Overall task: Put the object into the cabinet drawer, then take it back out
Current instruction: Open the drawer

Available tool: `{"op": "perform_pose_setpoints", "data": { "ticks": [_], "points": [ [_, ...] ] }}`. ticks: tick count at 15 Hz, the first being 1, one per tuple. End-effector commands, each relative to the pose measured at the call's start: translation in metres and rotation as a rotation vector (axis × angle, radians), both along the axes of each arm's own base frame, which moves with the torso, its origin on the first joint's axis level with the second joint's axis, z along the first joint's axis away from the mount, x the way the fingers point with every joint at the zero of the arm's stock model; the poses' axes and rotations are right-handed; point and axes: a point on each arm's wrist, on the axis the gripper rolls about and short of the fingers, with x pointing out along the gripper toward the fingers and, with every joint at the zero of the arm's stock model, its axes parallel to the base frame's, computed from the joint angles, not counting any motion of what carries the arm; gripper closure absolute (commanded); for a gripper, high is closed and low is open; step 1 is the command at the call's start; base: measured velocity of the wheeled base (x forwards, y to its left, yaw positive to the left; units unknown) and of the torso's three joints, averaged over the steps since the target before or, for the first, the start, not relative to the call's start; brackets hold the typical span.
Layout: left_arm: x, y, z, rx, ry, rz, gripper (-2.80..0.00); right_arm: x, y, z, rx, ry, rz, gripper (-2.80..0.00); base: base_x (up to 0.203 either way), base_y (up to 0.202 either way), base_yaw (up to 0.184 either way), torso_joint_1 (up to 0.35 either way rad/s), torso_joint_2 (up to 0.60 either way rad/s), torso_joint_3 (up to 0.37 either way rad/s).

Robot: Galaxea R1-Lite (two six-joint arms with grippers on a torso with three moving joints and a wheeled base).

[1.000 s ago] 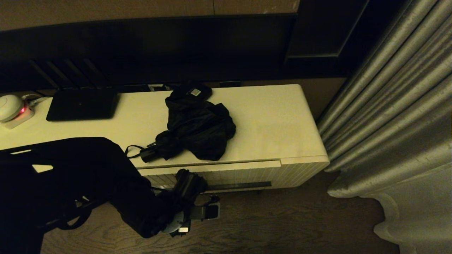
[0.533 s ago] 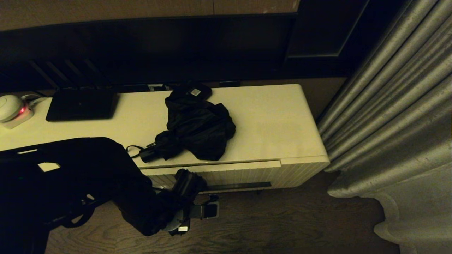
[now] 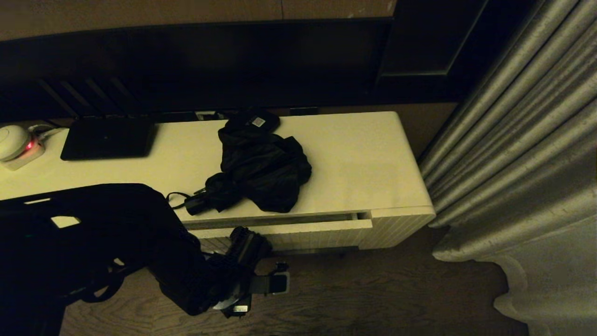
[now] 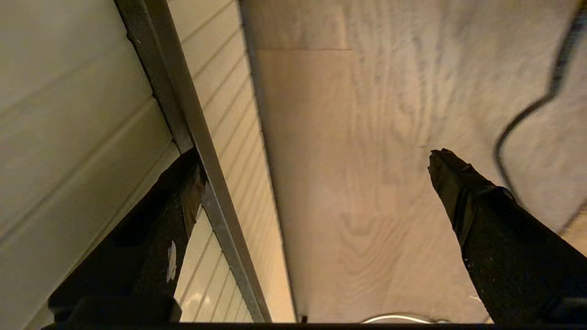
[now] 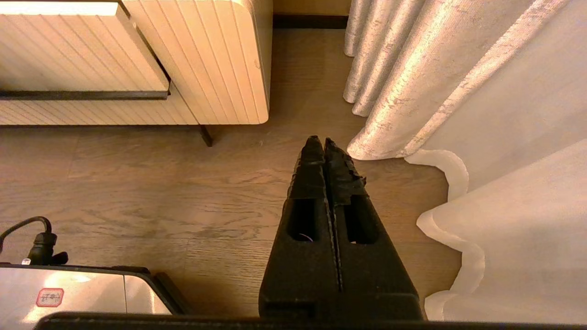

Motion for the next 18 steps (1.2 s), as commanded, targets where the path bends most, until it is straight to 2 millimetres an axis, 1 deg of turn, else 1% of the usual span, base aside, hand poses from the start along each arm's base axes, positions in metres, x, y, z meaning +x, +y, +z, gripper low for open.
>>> {"op": "perform_pose_setpoints", "data": {
  "ticks": [1, 4, 10, 14, 15, 16, 18],
  "points": [
    [-0.002, 0.001, 0.0, -0.001, 0.004, -0.007, -2.8, 0.0, 0.0, 0.0, 0.0, 0.001, 0.003, 0.0, 0.0, 0.0, 0.0, 0.0, 0.0, 0.0],
    [-0.007, 0.003, 0.001, -0.003, 0.012, -0.01, -2.8, 0.0, 0.0, 0.0, 0.0, 0.0, 0.001, 0.0, 0.0, 0.0, 0.0, 0.0, 0.0, 0.0],
    [-0.036, 0.008, 0.012, 0.001, 0.02, -0.04, -2.8, 0.0, 0.0, 0.0, 0.0, 0.0, 0.001, 0.0, 0.0, 0.0, 0.0, 0.0, 0.0, 0.0],
    [-0.062, 0.006, 0.017, -0.016, 0.014, -0.075, -2.8, 0.0, 0.0, 0.0, 0.0, 0.002, 0.001, 0.0, 0.0, 0.0, 0.0, 0.0, 0.0, 0.0],
    [-0.066, 0.005, 0.019, -0.025, -0.003, -0.081, -2.8, 0.0, 0.0, 0.0, 0.0, 0.002, 0.001, 0.0, 0.0, 0.0, 0.0, 0.0, 0.0, 0.0],
    [-0.068, 0.006, 0.024, -0.04, -0.022, -0.081, -2.8, 0.0, 0.0, 0.0, 0.0, 0.001, 0.001, 0.0, 0.0, 0.0, 0.0, 0.0, 0.0, 0.0],
    [-0.072, 0.009, 0.043, -0.079, -0.071, -0.079, -2.8, 0.0, 0.0, 0.0, 0.0, 0.002, 0.001, 0.0, 0.0, 0.0, 0.0, 0.0, 0.0, 0.0]
  ]
}}
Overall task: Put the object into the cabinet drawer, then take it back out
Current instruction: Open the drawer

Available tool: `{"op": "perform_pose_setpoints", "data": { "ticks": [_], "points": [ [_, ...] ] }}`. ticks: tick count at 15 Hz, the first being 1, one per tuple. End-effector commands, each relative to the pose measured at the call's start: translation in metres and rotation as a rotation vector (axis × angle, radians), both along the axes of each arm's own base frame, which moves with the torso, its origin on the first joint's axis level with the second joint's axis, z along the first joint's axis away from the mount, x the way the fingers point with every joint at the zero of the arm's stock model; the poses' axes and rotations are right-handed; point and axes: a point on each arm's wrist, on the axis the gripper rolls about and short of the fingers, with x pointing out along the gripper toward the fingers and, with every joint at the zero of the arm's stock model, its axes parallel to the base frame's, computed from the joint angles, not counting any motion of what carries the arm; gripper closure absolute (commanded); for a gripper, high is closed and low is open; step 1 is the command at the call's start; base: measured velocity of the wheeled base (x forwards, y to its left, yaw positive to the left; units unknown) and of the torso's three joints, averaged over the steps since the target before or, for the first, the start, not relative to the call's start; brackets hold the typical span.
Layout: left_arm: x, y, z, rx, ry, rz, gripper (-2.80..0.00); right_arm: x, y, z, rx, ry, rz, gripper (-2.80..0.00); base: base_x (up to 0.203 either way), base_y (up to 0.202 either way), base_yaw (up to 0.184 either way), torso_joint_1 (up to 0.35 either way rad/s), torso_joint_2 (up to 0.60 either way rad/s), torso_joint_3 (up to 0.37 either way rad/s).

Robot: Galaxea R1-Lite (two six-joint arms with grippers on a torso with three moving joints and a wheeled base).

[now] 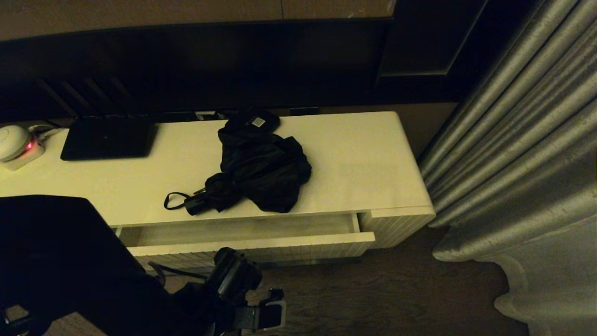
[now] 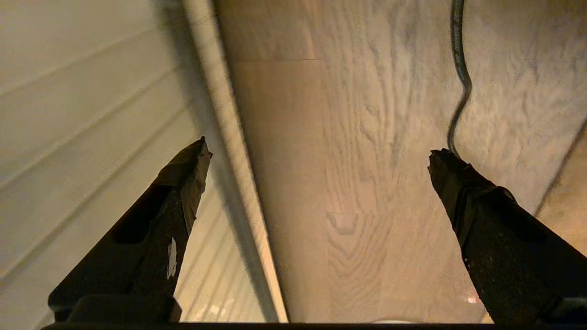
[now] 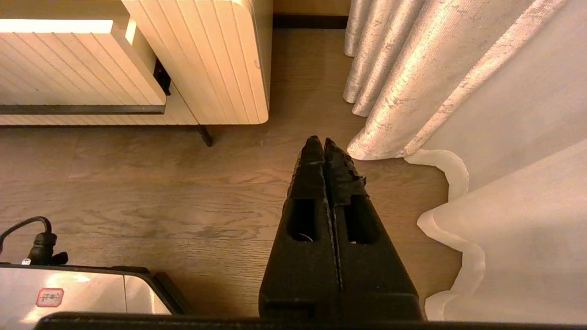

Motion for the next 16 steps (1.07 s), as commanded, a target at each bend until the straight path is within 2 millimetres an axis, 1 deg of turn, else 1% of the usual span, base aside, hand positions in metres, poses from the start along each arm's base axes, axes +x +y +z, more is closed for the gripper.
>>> {"op": "perform_pose_setpoints", "data": {
  "ticks": [1, 2, 3, 5, 8, 9, 11, 12, 14, 16],
  "points": [
    [-0.007, 0.004, 0.027, -0.053, -0.071, -0.004, -2.8, 0.0, 0.0, 0.0, 0.0, 0.0, 0.001, 0.0, 0.0, 0.0, 0.0, 0.0, 0.0, 0.0],
    [-0.011, 0.007, 0.036, -0.077, -0.083, 0.005, -2.8, 0.0, 0.0, 0.0, 0.0, 0.001, 0.001, 0.0, 0.0, 0.0, 0.0, 0.0, 0.0, 0.0],
    [-0.018, 0.012, 0.046, -0.104, -0.094, 0.017, 0.0, 0.0, 0.0, 0.0, 0.0, 0.002, 0.001, 0.0, 0.0, 0.0, 0.0, 0.0, 0.0, 0.0],
    [-0.034, 0.025, 0.073, -0.187, -0.122, 0.061, 0.0, 0.0, 0.0, 0.0, 0.0, 0.002, 0.001, 0.0, 0.0, 0.0, 0.0, 0.0, 0.0, 0.0],
    [-0.06, 0.043, 0.111, -0.384, -0.102, 0.186, 0.0, 0.0, 0.0, 0.0, 0.0, 0.001, 0.001, 0.0, 0.0, 0.0, 0.0, 0.0, 0.0, 0.0],
    [-0.066, 0.047, 0.123, -0.457, -0.087, 0.229, 0.0, 0.0, 0.0, 0.0, 0.0, 0.001, 0.001, 0.0, 0.0, 0.0, 0.0, 0.0, 0.0, 0.0],
    [-0.076, 0.053, 0.157, -0.621, -0.081, 0.32, 0.0, 0.0, 0.0, 0.0, 0.0, 0.002, 0.001, 0.0, 0.0, 0.0, 0.0, 0.0, 0.0, 0.0],
    [-0.081, 0.056, 0.169, -0.693, -0.062, 0.379, 0.0, 0.0, 0.0, 0.0, 0.0, 0.0, 0.001, 0.0, 0.0, 0.0, 0.0, 0.0, 0.0, 0.0],
    [-0.086, 0.059, 0.189, -0.863, -0.038, 0.507, 0.0, 0.0, 0.0, 0.0, 0.0, 0.0, 0.001, 0.0, 0.0, 0.0, 0.0, 0.0, 0.0, 0.0],
    [-0.088, 0.06, 0.197, -0.988, -0.008, 0.632, 0.0, 0.0, 0.0, 0.0, 0.0, 0.002, 0.001, 0.0, 0.0, 0.0, 0.0, 0.0, 0.0, 0.0]
  ]
}}
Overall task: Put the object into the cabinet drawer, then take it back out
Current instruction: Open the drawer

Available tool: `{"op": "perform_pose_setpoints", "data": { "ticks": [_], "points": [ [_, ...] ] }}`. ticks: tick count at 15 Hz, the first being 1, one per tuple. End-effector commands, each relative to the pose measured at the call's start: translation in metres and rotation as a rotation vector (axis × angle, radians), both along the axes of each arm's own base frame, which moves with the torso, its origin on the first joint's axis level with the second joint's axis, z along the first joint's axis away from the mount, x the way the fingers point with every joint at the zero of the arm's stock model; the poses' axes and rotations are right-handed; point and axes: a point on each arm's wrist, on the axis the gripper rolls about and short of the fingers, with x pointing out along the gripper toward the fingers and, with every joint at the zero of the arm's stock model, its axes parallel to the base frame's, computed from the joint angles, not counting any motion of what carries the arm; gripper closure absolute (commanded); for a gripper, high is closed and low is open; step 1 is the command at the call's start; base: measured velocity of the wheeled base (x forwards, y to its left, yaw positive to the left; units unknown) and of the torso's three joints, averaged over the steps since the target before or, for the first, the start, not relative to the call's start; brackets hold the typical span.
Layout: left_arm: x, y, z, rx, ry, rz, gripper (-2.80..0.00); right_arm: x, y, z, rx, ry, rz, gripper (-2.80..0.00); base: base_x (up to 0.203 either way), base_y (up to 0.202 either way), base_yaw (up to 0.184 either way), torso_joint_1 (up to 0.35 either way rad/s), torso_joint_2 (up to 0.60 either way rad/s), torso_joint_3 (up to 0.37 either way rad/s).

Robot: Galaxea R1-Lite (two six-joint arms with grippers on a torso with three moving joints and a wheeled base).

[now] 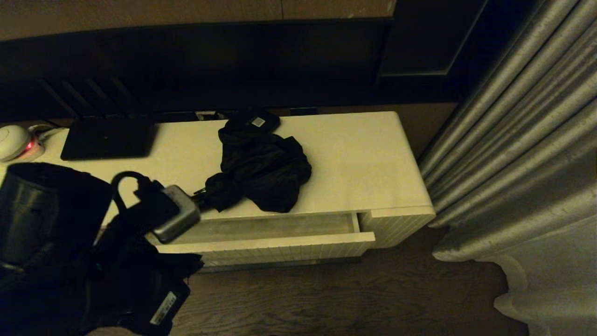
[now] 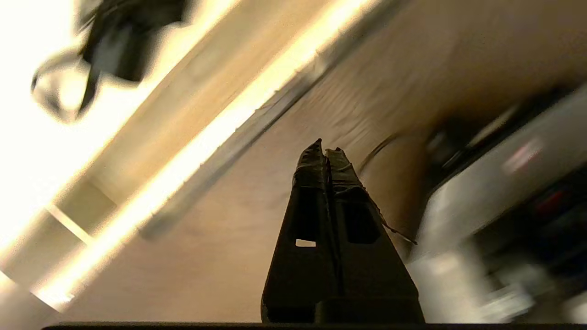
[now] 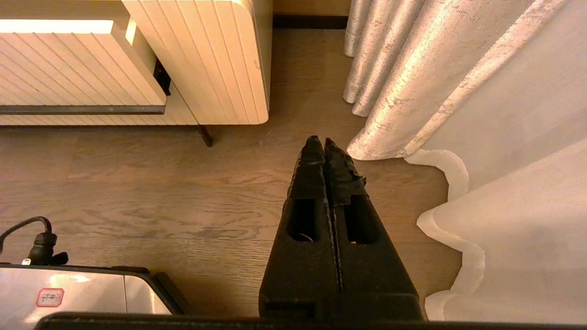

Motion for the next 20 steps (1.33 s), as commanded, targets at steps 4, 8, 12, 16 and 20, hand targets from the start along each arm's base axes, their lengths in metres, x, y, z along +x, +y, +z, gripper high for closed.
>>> {"op": "perform_pose_setpoints", "data": {
  "ticks": [4, 8, 12, 16, 20],
  "points": [
    [0.008, -0.003, 0.005, -0.228, 0.07, 0.285, 0.0, 0.0, 0.0, 0.0, 0.0, 0.001, 0.001, 0.0, 0.0, 0.0, 0.0, 0.0, 0.0, 0.0],
    [0.028, -0.016, -0.008, -0.343, 0.142, 0.479, 0.0, 0.0, 0.0, 0.0, 0.0, 0.002, 0.001, 0.0, 0.0, 0.0, 0.0, 0.0, 0.0, 0.0],
    [0.053, -0.03, -0.035, -0.315, 0.177, 0.611, 0.0, 0.0, 0.0, 0.0, 0.0, 0.003, 0.001, 0.0, 0.0, 0.0, 0.0, 0.0, 0.0, 0.0],
    [0.065, -0.036, -0.051, -0.286, 0.174, 0.641, 0.0, 0.0, 0.0, 0.0, 0.0, 0.0, 0.001, 0.0, 0.0, 0.0, 0.0, 0.0, 0.0, 0.0],
    [0.075, -0.039, -0.057, -0.305, 0.16, 0.652, 0.0, 0.0, 0.0, 0.0, 0.0, 0.002, 0.001, 0.0, 0.0, 0.0, 0.0, 0.0, 0.0, 0.0]
  ]
}}
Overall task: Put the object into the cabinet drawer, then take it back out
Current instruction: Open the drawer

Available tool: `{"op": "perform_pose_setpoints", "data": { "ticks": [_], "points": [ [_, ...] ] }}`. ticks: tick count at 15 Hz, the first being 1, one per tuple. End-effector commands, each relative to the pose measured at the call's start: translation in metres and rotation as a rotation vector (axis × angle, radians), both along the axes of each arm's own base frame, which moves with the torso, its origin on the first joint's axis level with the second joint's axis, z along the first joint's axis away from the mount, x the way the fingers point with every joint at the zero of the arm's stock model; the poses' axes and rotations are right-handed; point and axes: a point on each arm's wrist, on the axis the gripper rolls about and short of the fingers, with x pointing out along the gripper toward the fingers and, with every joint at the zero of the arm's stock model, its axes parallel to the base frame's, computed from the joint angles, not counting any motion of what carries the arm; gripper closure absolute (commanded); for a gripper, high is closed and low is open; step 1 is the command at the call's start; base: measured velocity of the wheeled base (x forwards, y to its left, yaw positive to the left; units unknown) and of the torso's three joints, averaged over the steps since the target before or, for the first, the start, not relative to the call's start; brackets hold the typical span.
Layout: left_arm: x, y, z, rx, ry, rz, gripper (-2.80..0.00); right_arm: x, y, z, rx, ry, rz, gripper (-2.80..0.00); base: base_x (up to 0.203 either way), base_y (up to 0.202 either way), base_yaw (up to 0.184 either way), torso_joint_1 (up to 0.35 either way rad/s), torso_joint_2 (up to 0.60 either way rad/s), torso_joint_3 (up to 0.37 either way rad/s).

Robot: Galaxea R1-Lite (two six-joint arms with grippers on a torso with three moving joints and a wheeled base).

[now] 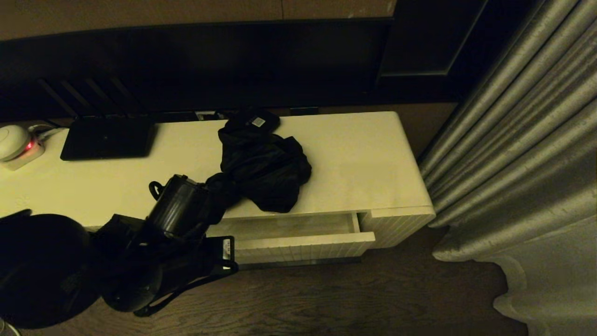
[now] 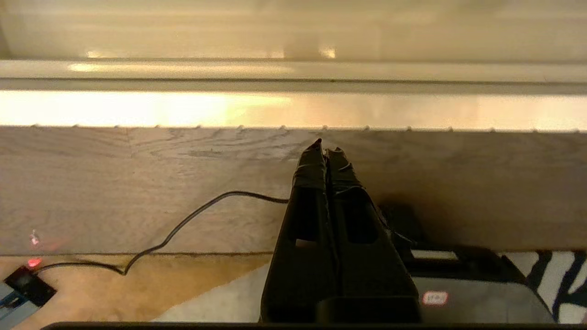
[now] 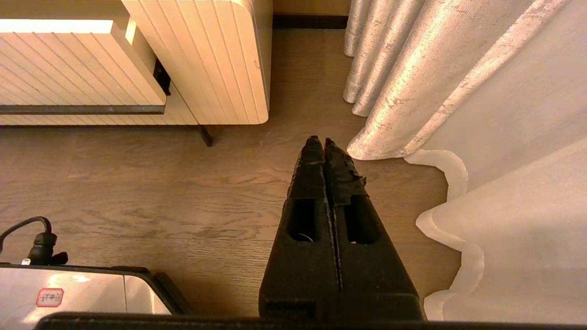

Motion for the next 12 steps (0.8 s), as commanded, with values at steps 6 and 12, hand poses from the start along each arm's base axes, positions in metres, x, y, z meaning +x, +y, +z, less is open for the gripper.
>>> {"op": "perform_pose_setpoints", "data": {
  "ticks": [6, 12],
  "points": [
    [0.02, -0.003, -0.012, -0.02, -0.035, 0.036, 0.0, 0.0, 0.0, 0.0, 0.0, 0.0, 0.002, 0.0, 0.0, 0.0, 0.0, 0.0, 0.0, 0.0],
    [0.033, -0.006, -0.021, -0.029, -0.059, 0.057, 0.0, 0.0, 0.0, 0.0, 0.0, 0.003, 0.002, 0.0, 0.0, 0.0, 0.0, 0.0, 0.0, 0.0]
  ]
}}
